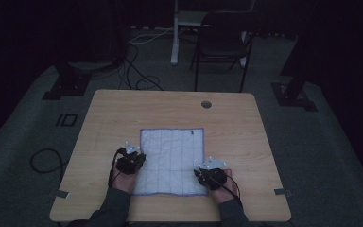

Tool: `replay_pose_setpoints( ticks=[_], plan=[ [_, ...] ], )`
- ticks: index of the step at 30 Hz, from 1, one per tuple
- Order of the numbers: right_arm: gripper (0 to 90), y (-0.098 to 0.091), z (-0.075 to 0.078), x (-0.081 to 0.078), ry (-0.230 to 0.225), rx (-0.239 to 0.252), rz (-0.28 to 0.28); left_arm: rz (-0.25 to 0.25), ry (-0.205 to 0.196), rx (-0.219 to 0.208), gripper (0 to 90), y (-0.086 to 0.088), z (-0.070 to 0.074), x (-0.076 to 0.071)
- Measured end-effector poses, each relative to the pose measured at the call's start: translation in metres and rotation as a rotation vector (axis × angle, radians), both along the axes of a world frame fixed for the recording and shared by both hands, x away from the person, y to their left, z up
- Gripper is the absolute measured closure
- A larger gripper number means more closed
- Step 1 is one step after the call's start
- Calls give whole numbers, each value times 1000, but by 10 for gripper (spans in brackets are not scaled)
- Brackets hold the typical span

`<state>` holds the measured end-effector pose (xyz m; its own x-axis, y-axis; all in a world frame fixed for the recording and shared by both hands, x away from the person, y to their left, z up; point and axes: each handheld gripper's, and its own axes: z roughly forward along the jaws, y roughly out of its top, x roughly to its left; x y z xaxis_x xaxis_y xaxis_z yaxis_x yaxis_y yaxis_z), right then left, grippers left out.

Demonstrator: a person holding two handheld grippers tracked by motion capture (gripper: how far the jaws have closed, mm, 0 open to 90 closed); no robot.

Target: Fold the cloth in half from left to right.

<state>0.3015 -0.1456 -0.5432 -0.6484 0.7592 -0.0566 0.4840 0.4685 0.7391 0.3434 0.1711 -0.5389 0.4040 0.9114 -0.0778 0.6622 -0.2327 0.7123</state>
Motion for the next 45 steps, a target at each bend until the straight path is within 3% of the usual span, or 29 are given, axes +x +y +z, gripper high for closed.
replay_pose_setpoints(
  ticks=[7, 16, 30, 45],
  plan=[
    [682, -3, 3, 0, -19, 8, 1, -14, 6, 7, 868, 2, 1, 5],
    [767, -10, 4, 5, -15, 4, -31, -21, 23, -23, 873, 4, 4, 8],
    [793, -12, 2, 8, -10, -10, -46, -71, -23, -81, 873, 1, 26, 5],
    [803, -13, 1, 10, 8, -4, -55, -151, -76, -150, 873, -19, 57, 3]
  ],
)
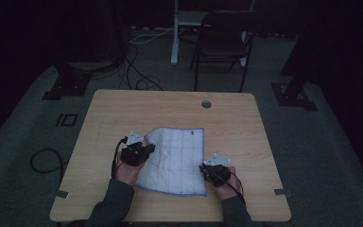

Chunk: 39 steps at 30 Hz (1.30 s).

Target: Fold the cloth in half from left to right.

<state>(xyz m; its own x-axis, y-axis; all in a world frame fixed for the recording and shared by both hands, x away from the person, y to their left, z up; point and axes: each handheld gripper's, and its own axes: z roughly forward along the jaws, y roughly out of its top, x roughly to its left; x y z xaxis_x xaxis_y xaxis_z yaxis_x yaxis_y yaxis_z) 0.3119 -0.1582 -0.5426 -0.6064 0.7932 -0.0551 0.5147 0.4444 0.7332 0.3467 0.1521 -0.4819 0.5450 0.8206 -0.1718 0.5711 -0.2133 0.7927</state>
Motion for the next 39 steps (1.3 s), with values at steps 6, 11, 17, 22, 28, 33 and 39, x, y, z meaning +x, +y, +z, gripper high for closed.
replay_pose_setpoints(
  ticks=[6, 11, 17, 22, 28, 33, 39],
  plan=[
    [801, 0, 0, 0, -1, -2, 1, -24, -14, -6, 873, -10, 10, 0],
    [801, -1, 0, 0, -2, -3, 4, -50, -18, -9, 873, -19, 14, 2],
    [800, -1, 0, 1, 0, 0, 3, -76, -20, -16, 872, -30, 16, 3],
    [798, -1, 0, 1, 2, 1, 4, -94, -21, -14, 872, -39, 17, 5],
    [795, -1, 0, 1, 1, 0, 5, -118, -11, -11, 872, -51, 15, 8],
    [793, -1, 0, 1, 1, 0, 4, -132, -3, -1, 871, -59, 12, 10],
    [791, -1, 0, 1, 2, 1, 4, -152, 4, 8, 871, -69, 9, 13]
  ],
)
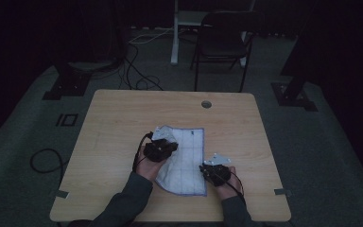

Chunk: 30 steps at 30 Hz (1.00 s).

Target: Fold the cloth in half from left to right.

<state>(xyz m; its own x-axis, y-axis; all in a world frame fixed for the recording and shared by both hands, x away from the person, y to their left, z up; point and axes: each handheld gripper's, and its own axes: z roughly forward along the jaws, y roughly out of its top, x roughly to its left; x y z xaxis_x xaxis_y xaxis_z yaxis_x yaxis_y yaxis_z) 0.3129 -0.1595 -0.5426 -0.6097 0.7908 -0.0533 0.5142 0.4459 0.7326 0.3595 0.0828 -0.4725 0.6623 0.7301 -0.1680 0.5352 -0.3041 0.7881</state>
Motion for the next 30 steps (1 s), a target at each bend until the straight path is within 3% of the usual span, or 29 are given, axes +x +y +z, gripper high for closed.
replay_pose_setpoints(
  ticks=[18, 30],
  plan=[
    [790, 0, 0, 0, 6, 5, -4, -48, 37, 48, 871, -29, -16, 7],
    [792, 0, 0, 0, 6, 6, -5, -80, 90, 108, 871, -53, -40, 15]
  ],
)
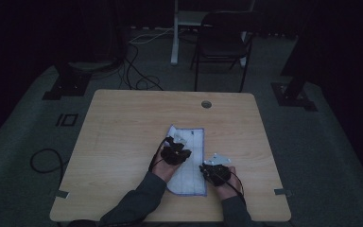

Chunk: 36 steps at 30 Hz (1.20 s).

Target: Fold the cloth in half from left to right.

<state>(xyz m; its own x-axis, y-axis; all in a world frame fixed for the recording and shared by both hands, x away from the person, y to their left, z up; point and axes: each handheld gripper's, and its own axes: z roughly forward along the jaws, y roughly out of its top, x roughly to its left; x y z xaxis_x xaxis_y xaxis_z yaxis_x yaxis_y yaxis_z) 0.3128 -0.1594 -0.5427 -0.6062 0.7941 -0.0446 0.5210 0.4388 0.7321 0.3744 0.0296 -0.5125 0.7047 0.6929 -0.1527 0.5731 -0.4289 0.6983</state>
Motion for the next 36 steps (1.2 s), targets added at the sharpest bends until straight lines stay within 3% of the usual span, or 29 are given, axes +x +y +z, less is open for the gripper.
replay_pose_setpoints(
  ticks=[6, 10, 15, 19, 24, 25, 27, 32, 36],
  plan=[
    [792, 0, 0, 0, 0, 1, 0, -11, 21, 32, 869, -7, -10, 4],
    [791, 0, 0, 0, 0, 1, -1, -19, 30, 16, 814, -8, -12, 5],
    [790, 0, 0, 0, 1, 3, 0, -34, -4, 1, 652, -2, 3, -6],
    [790, 0, 0, 0, -1, 2, 1, -29, -24, -28, 637, 11, 19, -15],
    [790, -1, 0, 0, -4, 1, 1, 26, -68, -24, 635, 34, 31, -22],
    [789, 0, 0, 0, -1, 4, -1, 87, -71, -27, 635, 53, 33, -22],
    [790, 0, 0, 0, -3, 4, 0, 105, -73, -27, 634, 60, 33, -22],
    [789, 0, 0, 0, -2, 5, -2, 186, -55, -20, 623, 89, 25, -22],
    [789, 0, -1, 0, -2, 6, -3, 220, -24, 2, 619, 101, 10, -23]
  ],
)
